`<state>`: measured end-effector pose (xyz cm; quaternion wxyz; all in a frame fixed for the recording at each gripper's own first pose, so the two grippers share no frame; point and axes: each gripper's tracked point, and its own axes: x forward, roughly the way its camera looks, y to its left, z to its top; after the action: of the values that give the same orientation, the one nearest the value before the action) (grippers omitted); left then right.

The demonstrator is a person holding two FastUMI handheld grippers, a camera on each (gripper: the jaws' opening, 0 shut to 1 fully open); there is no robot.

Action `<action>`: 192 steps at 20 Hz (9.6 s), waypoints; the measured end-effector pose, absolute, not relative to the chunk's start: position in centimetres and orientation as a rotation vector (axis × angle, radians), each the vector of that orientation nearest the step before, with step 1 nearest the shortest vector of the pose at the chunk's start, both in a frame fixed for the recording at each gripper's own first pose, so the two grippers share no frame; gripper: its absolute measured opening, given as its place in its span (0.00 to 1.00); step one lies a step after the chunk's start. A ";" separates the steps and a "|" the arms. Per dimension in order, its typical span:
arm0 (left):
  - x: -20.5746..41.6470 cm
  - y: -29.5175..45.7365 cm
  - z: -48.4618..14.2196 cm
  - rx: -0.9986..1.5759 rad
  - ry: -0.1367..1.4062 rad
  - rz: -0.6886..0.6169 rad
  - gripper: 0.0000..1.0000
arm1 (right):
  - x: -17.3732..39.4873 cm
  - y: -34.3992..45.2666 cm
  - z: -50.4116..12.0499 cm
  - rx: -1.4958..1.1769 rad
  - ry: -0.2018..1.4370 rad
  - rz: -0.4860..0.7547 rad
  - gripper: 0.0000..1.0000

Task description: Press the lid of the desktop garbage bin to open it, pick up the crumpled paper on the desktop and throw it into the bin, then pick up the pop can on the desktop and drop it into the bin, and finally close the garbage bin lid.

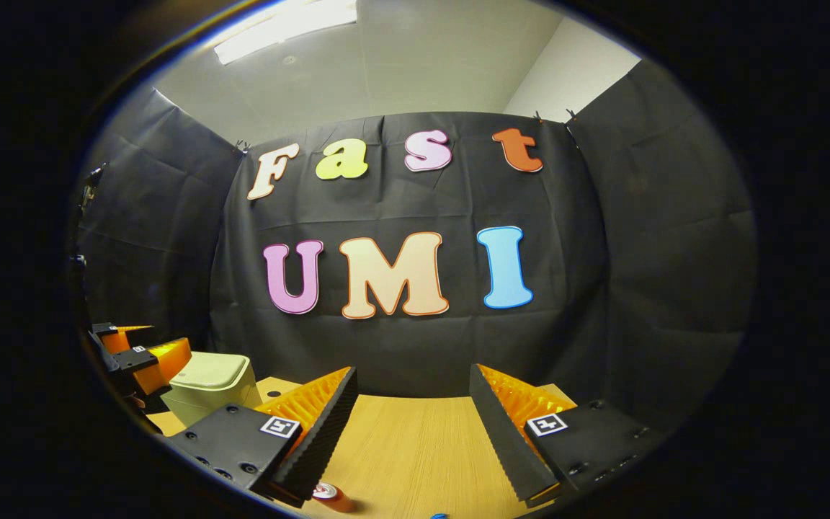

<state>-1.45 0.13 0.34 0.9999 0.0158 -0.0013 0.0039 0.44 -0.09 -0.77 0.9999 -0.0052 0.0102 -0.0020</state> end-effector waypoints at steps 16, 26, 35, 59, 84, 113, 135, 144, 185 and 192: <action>0.2 5.7 -3.7 -0.009 0.124 0.139 0.00 | 1.8 1.3 -1.5 -0.034 0.037 0.016 0.98; 1.7 6.5 -8.1 -0.042 0.205 0.108 0.00 | 2.2 1.4 -3.4 -0.075 0.102 -0.006 0.98; 1.7 6.1 -6.6 -0.079 0.146 0.088 0.00 | 2.1 0.8 -7.1 -0.114 0.183 0.004 0.98; -1.5 2.7 2.6 0.038 -0.081 -0.018 0.95 | -4.3 -5.5 -37.3 -0.158 0.986 0.020 0.74; -3.5 10.8 0.5 0.054 -0.031 0.112 0.95 | 10.5 16.3 -5.0 -0.127 0.236 0.408 0.14; -1.1 -1.3 -2.5 -0.014 0.025 -0.250 0.95 | 8.2 9.3 -3.3 -0.076 0.171 0.280 0.97; -6.1 -17.1 -27.4 0.082 0.553 -0.458 0.96 | 0.5 -14.2 -8.3 -0.091 0.346 -0.028 0.96; -3.2 -17.2 -25.5 0.071 0.515 -0.478 0.78 | 0.8 -11.6 -9.2 -0.131 0.370 0.002 0.96; 11.8 11.5 9.6 -0.020 -0.032 0.057 0.97 | 3.9 -0.1 -11.1 -0.088 0.328 0.117 0.97; 17.5 14.6 8.6 0.013 0.051 0.113 0.96 | 2.7 -2.7 -12.2 -0.102 0.344 0.031 0.97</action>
<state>17.54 14.61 8.64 0.9981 0.0063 0.0256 0.0564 2.73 -2.71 -12.16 0.9838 -0.0508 0.1711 0.0152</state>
